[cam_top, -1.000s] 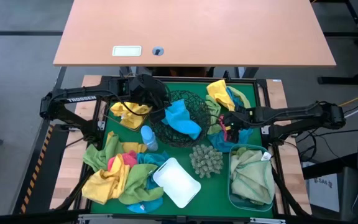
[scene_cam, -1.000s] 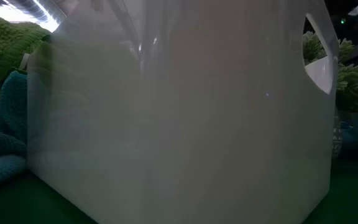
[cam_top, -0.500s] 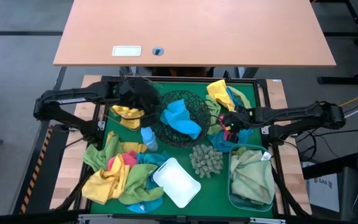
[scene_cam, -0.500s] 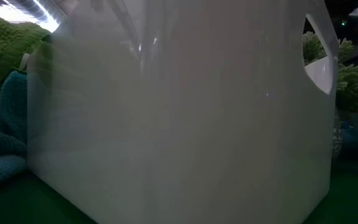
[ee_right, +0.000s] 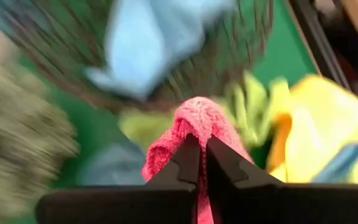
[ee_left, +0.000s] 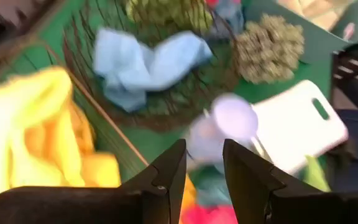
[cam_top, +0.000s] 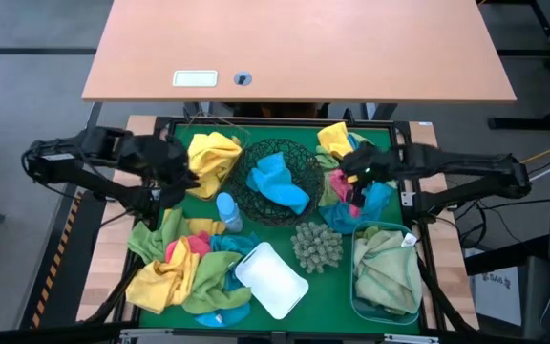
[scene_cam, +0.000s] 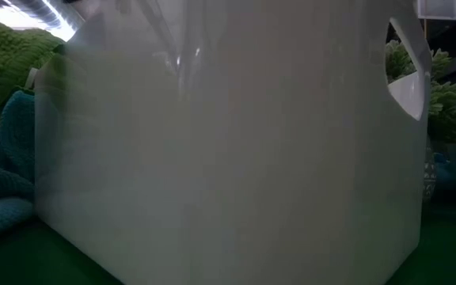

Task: Sort microfiber towel by color & place in baskets
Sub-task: Put the pink microfiber cloth into the white bin

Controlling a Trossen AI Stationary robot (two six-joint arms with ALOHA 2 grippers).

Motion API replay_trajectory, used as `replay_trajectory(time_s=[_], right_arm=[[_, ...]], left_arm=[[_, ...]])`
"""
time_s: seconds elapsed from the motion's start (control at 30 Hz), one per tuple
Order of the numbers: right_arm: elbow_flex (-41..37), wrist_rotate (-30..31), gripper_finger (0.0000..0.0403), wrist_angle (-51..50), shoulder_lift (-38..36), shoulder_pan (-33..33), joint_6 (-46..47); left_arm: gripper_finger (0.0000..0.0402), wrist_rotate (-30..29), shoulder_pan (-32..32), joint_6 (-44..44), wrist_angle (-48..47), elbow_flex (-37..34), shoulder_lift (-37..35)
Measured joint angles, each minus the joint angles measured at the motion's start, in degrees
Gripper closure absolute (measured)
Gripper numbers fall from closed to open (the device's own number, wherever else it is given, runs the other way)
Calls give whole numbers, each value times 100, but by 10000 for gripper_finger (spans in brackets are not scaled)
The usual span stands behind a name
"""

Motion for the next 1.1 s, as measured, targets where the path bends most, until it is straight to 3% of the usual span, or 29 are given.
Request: replay_trajectory(time_s=[0.27,0.5,0.83,1.1], right_arm=[[1679,-1188,396,587,-7,7,331],[1941,-2473,399,2283,40,299,673],[1941,-2489,399,3438,1155,1749,568],[1937,-1896,398,3486,2302,2202,309]], left_arm=[[301,15,-444,-1018,-856,0,-377],[301,-188,-591,-1015,-1215,0,-375],[301,-191,-597,-1015,-1190,1,-355],[301,-194,-595,-1015,-1182,1,-355]])
